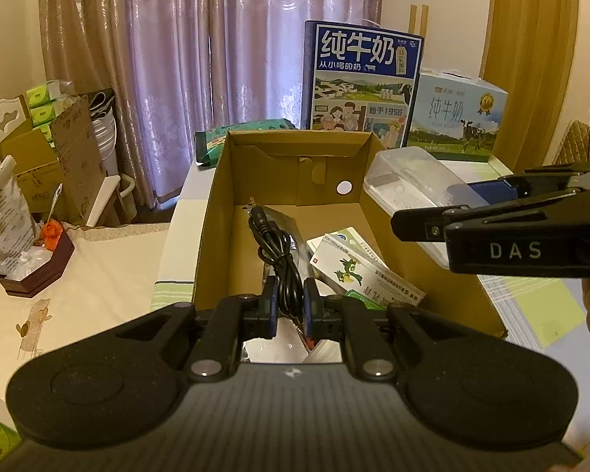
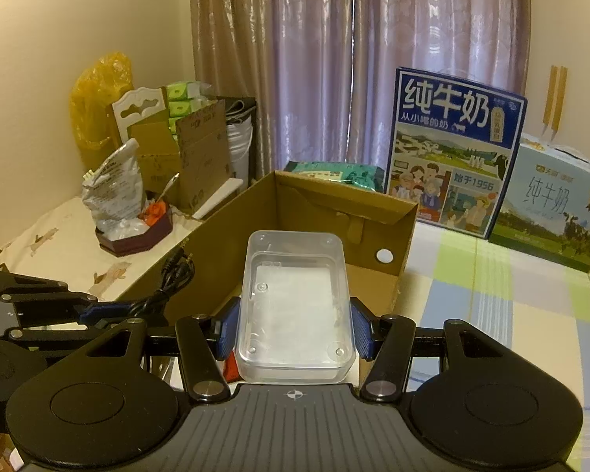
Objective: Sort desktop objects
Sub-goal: 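Lower the cable into the box with the left gripper while the right lowers the clear case, then open both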
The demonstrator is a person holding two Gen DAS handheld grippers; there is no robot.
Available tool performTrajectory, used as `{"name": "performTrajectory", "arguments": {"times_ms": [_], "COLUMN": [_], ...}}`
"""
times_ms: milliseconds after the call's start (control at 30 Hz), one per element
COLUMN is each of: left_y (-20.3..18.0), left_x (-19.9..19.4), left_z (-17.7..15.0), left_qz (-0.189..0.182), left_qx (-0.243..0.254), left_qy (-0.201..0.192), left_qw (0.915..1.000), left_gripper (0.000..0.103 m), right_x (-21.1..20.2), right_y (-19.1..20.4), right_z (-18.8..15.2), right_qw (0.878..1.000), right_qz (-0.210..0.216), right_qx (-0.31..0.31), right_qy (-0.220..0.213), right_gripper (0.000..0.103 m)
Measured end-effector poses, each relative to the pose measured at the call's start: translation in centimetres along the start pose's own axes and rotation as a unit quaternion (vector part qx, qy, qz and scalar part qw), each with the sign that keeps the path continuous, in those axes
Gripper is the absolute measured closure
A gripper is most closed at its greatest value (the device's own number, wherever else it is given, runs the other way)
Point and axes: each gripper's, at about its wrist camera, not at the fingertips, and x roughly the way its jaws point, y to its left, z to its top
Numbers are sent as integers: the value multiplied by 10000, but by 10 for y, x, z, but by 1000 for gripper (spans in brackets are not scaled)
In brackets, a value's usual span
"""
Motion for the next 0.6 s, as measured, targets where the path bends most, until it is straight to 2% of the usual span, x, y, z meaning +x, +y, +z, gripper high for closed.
{"name": "performTrajectory", "arguments": {"times_ms": [267, 300, 367, 600], "left_y": [0, 1, 3, 4], "left_x": [10, 12, 14, 10], "left_z": [7, 7, 7, -1], "left_qz": [-102, -150, -163, -34], "left_qx": [10, -47, -91, 30], "left_qy": [-39, -43, -27, 30], "left_qw": [9999, 9999, 9998, 10000], "left_gripper": [93, 84, 74, 74], "right_x": [6, 7, 9, 10], "right_y": [-8, -9, -12, -18], "right_z": [6, 6, 6, 0], "right_qw": [10000, 9999, 9999, 9996], "right_qz": [-14, -15, -18, -17], "right_qx": [78, 101, 150, 278], "right_qy": [-35, -33, -24, 52], "right_gripper": [49, 49, 49, 49]}}
